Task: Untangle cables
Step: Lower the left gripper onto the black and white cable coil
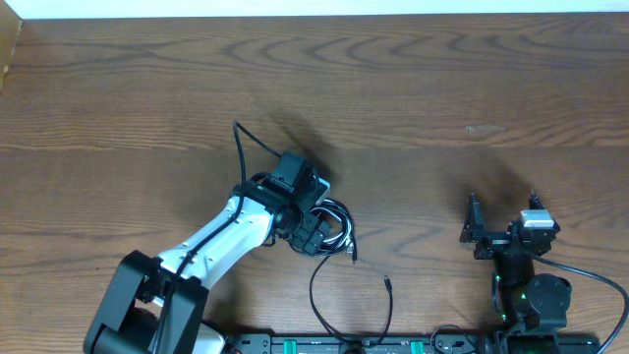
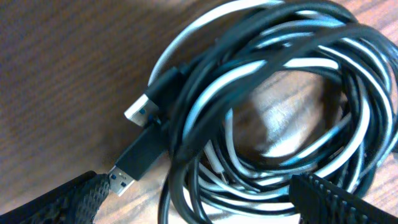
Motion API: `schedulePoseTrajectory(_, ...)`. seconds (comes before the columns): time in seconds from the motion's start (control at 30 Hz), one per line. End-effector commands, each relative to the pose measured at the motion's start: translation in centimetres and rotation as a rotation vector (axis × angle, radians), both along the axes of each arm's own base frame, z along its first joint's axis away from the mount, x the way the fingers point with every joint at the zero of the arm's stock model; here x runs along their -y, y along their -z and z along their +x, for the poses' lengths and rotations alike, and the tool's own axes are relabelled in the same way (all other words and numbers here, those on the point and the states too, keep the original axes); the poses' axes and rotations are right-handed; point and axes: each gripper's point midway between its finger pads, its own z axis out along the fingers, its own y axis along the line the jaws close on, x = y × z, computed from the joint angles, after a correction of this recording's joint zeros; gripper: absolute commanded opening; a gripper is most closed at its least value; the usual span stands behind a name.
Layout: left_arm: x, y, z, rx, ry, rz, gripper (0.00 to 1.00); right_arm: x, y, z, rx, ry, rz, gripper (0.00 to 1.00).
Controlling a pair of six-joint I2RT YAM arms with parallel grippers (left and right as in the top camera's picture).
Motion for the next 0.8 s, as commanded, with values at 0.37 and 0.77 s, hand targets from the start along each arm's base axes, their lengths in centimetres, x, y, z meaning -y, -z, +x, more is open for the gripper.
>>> schedulePoseTrajectory(0.37, 0.6, -0.5, 1.3, 0.038, -0.019, -0.011, 0.8, 0.0, 0.0, 0.0, 0.0, 0.0, -0.013, 0.99)
schedulePoseTrajectory(0.77, 0.4, -0.6, 2.5, 0.15, 0.037, 0.086, 0.8, 0.0, 0.0, 0.0, 0.0, 0.0, -0.013, 0.99)
